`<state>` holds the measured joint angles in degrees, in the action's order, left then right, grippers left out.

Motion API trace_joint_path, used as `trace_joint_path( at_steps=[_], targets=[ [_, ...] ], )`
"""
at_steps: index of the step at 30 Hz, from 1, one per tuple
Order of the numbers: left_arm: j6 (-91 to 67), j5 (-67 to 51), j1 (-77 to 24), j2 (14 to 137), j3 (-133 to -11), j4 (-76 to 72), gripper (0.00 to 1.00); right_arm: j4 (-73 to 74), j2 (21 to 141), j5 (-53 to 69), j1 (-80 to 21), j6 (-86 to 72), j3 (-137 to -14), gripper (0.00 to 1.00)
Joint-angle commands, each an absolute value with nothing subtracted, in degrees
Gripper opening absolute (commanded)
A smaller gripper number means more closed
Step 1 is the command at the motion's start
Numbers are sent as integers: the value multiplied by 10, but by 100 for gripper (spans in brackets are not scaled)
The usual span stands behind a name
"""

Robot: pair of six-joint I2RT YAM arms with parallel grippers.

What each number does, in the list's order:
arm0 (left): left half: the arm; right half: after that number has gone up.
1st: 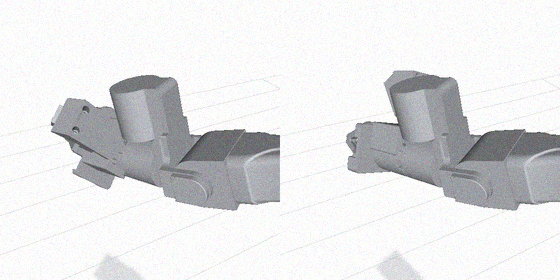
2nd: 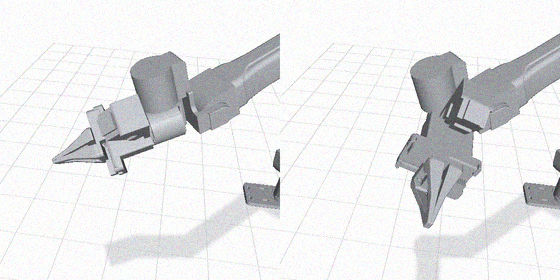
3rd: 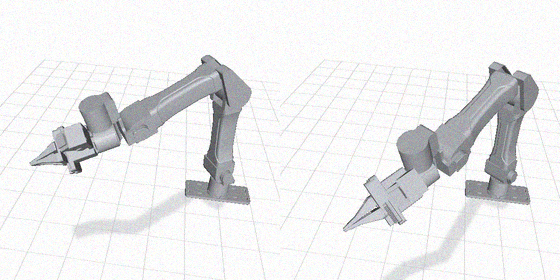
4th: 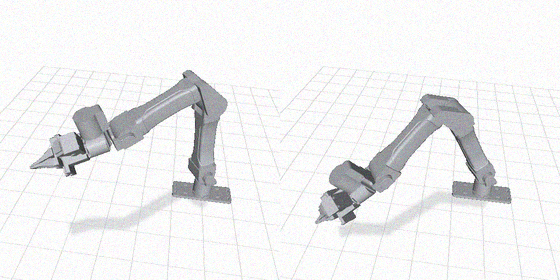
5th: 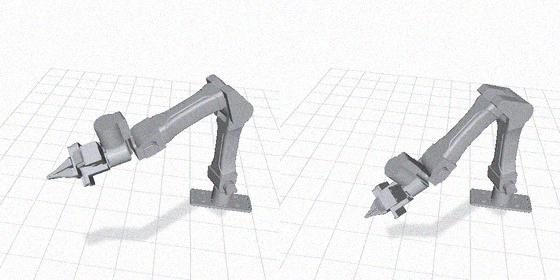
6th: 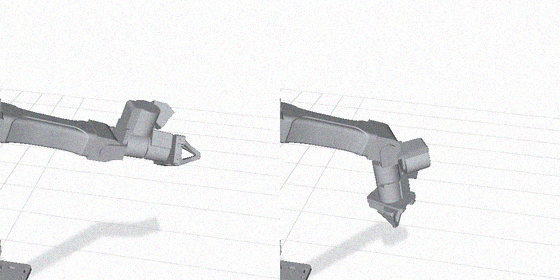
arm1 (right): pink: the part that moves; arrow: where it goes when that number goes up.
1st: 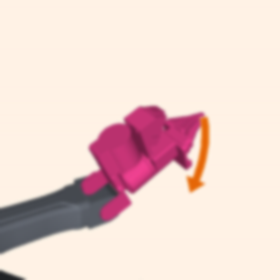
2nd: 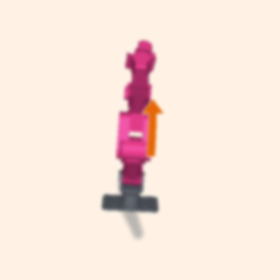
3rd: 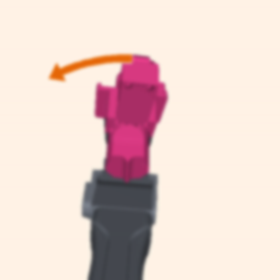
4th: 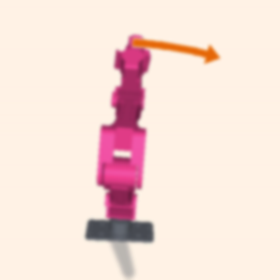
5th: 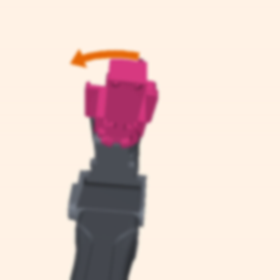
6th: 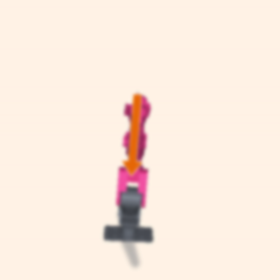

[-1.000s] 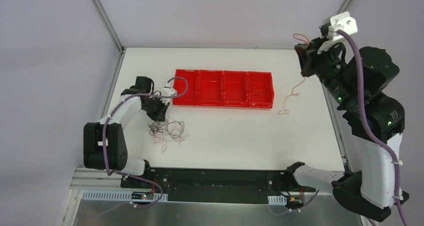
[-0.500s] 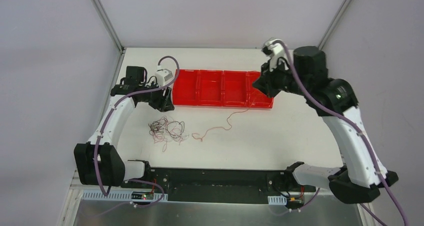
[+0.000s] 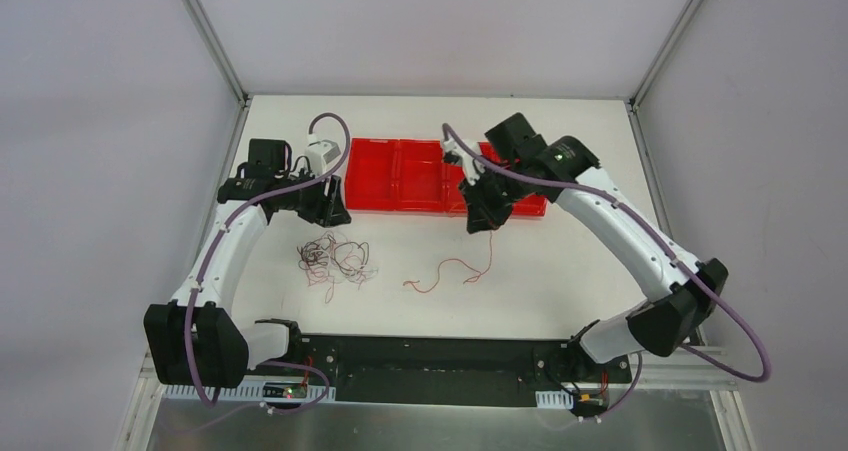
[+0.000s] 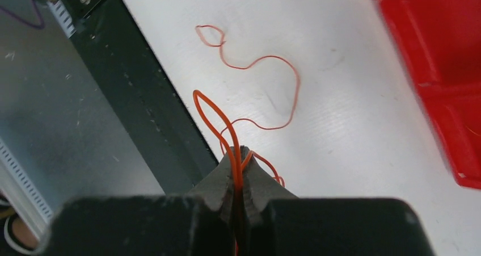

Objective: Untangle the cables

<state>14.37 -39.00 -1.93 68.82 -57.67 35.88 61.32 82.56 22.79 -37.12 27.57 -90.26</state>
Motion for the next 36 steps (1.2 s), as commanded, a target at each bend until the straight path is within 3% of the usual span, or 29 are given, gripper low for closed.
trace_joint_path(
  at_steps=[1,3,5,9,13,23,29,33,36],
  targets=[
    [103,-396,-24,681,-569,339,51,574,889,297,-423,282,-894,0],
    [97,-393,-23,677,-562,337,51,570,928,295,-443,292,-901,4],
    [93,-390,-23,673,-557,337,51,572,965,285,-456,298,-914,16],
    [93,-383,-24,664,-550,337,51,582,1008,260,-462,291,-932,59],
    [93,-381,-23,666,-551,337,51,550,971,229,-461,303,-878,83],
    [67,-390,-23,685,-557,323,51,362,905,186,-483,345,-696,87],
    [66,-380,-23,669,-546,323,51,314,938,191,-504,302,-709,88],
    [56,-379,-23,672,-543,319,51,274,958,169,-541,296,-704,97],
    [49,-380,-23,675,-542,313,51,272,990,156,-572,314,-718,97]
  ],
)
